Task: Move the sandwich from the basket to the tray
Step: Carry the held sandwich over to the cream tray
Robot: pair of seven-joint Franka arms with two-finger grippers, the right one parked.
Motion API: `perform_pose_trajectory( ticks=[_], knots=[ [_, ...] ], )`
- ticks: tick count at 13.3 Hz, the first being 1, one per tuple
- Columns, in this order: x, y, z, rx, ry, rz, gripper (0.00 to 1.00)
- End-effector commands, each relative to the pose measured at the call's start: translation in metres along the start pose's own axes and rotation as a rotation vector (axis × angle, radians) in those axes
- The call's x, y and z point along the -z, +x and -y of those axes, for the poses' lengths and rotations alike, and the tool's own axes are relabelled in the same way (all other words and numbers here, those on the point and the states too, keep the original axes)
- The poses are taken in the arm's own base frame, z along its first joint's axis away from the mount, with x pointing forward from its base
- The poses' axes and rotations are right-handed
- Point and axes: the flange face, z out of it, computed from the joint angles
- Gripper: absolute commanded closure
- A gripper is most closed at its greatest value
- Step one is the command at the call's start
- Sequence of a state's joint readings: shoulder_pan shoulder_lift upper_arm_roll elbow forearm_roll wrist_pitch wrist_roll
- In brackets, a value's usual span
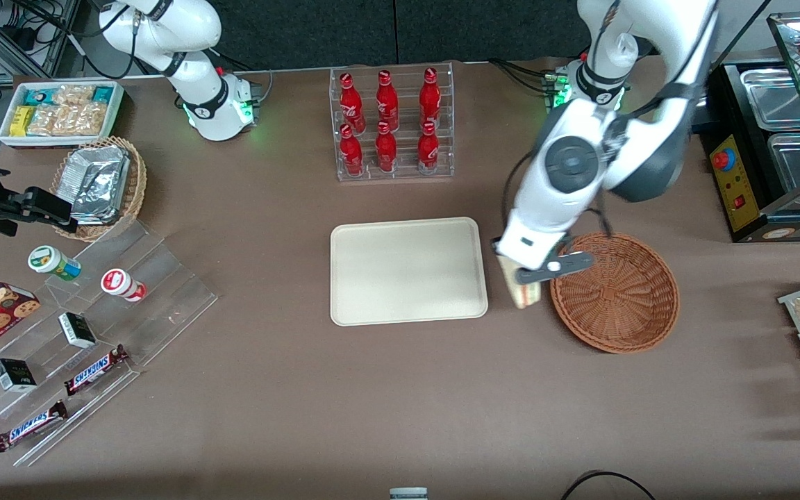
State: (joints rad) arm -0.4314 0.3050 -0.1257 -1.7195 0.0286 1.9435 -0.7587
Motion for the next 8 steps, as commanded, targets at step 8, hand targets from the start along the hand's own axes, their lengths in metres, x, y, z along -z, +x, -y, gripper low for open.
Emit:
perform_pose_trajectory(
  ticks=[8],
  knots=[
    [-0.064,-0.047,-0.146,-0.157,-0.020,-0.012,1.00]
  ],
)
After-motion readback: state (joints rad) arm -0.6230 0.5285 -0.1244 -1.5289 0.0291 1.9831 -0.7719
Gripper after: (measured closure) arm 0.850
